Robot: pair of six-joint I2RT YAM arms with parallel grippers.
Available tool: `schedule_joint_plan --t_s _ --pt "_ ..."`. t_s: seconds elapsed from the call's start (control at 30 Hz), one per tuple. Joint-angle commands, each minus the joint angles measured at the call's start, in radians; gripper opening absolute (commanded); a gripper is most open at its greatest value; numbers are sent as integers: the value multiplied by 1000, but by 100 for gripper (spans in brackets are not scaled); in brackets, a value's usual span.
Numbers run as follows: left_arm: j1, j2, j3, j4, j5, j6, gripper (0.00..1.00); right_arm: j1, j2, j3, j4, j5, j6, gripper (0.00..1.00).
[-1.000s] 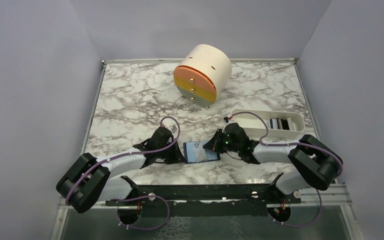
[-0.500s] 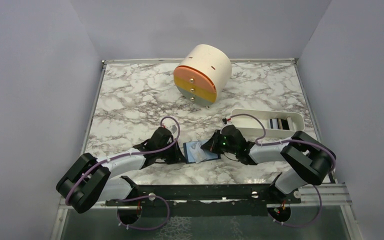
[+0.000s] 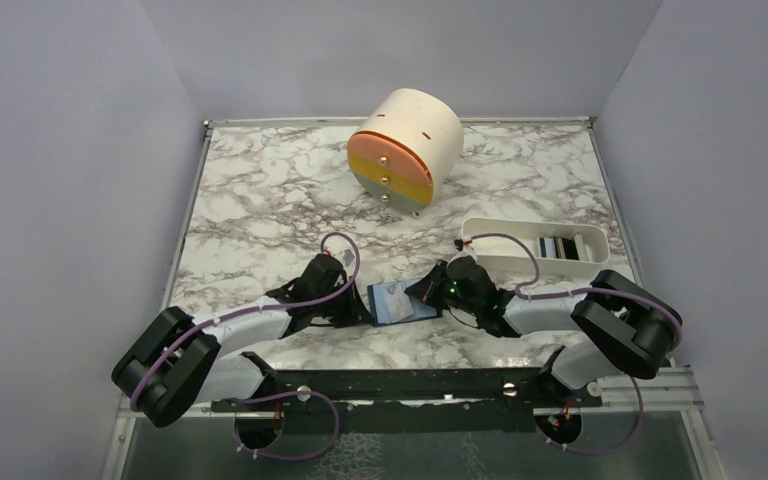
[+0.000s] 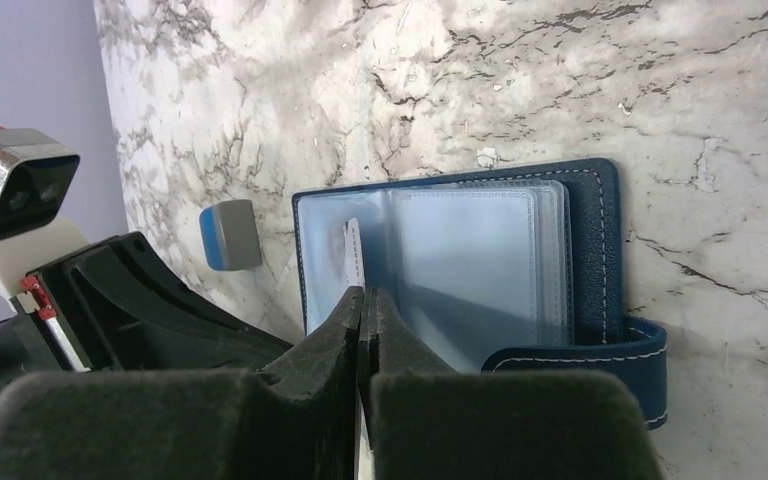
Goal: Put the credit cards into the card holder
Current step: Insert the credit card into the card holder.
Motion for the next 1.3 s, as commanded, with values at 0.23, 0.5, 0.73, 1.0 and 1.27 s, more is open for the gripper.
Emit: schedule_joint_plan --t_s 0.23,0.5,0.73,1.0,1.27 --pt "-4 -5 -42 165 98 -97 0 53 33 -16 76 137 108 1" --pt "-3 -37 -64 133 68 -90 0 64 -51 -65 34 245 147 1" --pt "-5 -38 -65 163 77 -110 0 70 -77 -77 22 274 163 1" --pt "-5 -27 -65 182 71 -119 0 104 -19 -65 57 288 232 1" --pt "-5 13 -63 188 57 -95 0 110 45 -21 98 215 152 1"
